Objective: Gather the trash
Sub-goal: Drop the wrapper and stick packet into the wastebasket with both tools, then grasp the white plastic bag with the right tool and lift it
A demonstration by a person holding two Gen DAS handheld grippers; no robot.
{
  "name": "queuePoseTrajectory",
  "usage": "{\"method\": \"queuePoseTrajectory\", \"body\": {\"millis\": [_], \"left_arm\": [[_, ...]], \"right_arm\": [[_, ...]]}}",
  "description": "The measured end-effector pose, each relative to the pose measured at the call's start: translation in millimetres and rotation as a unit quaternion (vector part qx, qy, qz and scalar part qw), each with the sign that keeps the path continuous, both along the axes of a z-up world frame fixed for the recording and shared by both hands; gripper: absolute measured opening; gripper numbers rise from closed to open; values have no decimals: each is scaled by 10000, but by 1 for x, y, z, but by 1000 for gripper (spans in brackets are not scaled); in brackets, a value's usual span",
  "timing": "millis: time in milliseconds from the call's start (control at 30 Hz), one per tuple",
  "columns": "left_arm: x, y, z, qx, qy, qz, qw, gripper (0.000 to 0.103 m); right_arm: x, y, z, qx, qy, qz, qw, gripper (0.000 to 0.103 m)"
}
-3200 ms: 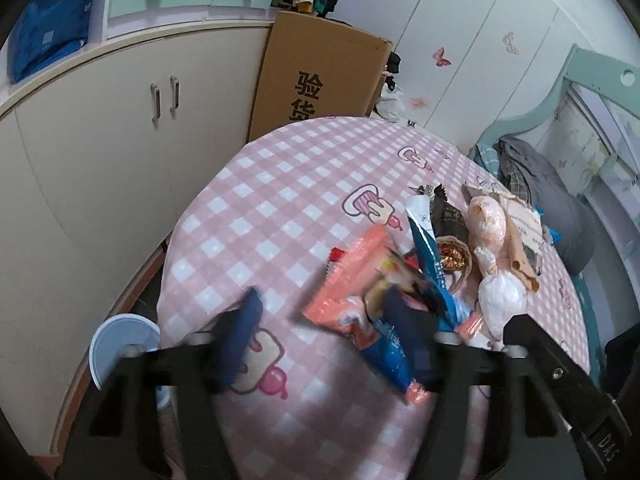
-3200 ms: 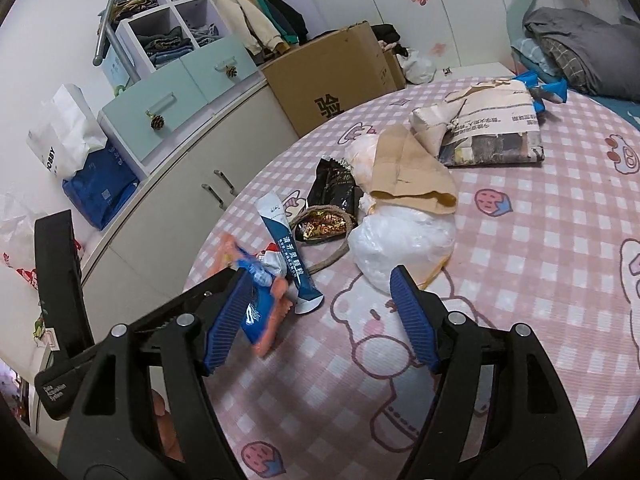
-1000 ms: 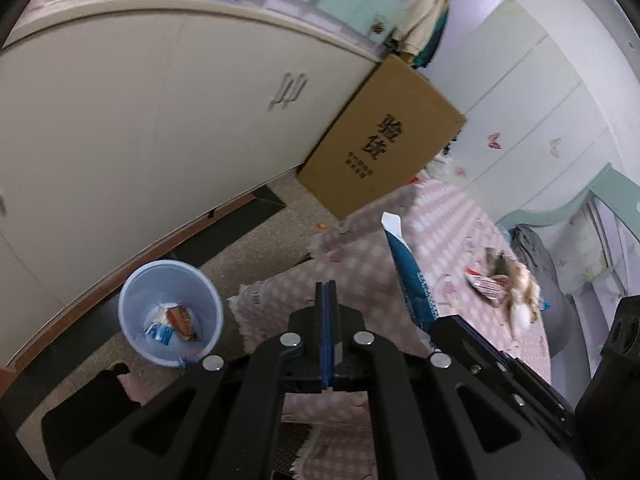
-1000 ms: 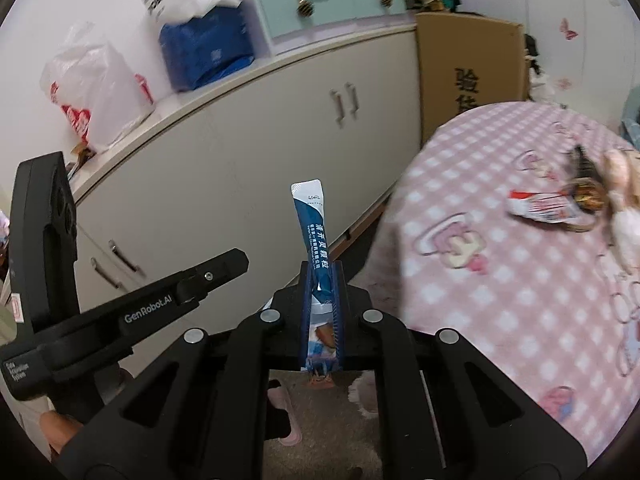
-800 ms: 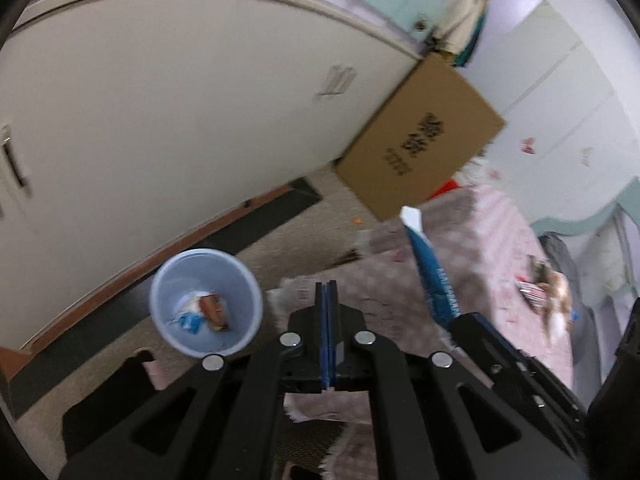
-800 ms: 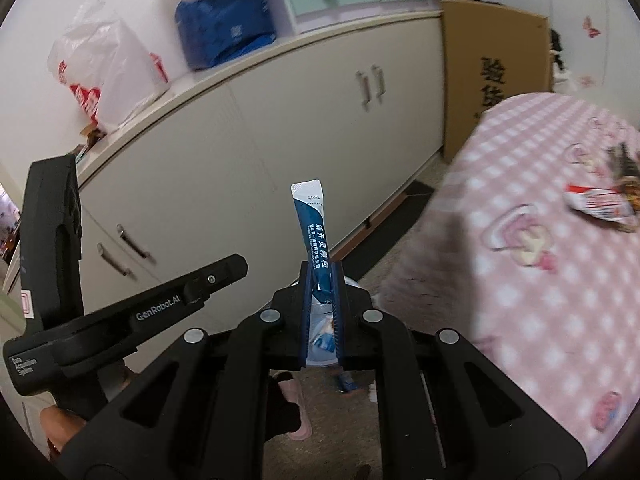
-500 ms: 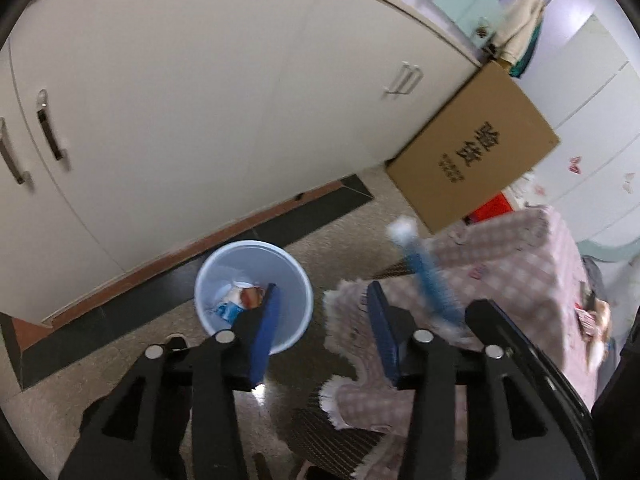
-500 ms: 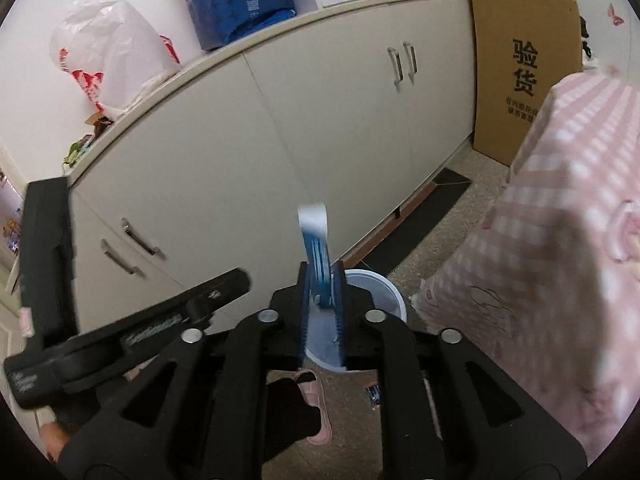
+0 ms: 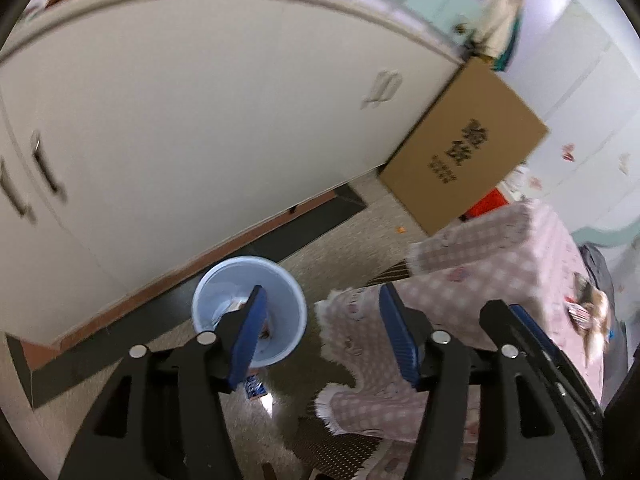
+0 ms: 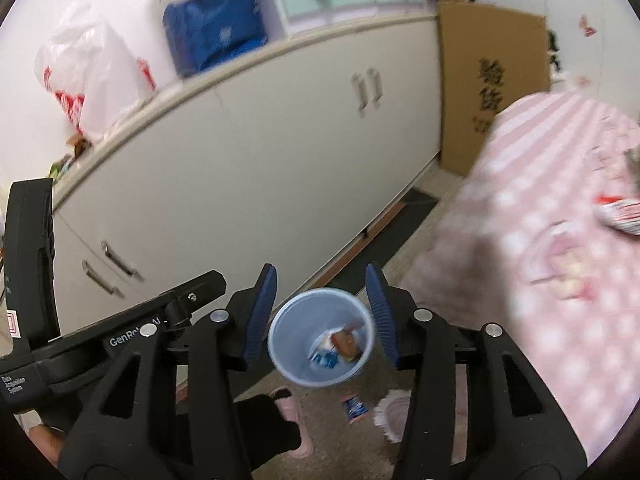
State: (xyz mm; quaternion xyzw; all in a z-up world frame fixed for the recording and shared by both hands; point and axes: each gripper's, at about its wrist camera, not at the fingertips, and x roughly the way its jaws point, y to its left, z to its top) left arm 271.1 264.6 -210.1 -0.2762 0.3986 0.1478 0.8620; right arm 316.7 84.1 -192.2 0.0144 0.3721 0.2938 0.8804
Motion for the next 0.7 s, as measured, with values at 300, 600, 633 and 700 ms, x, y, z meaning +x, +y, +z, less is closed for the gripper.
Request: {"method": "queuePoseTrajectory", "body": {"millis": [300,600,633,700], "left_arm": [[31,-102,54,516,-482,-1029,9922,65],[74,-211,64,924,-550,-2118,9714,68],[78,-219,64,942,-539,-2210,9692,69],[89,-238,63,919,-540,-2423,9643,69]], "right_arm": [[1,-113,40,222,-325,-984,9944,53],[14,-239,38,378,-233,-2201,9745,58],[15,-248,37,376,-218,-2283,9726,60],[18,-263,35,388,-219,-2412,9694,61]]}}
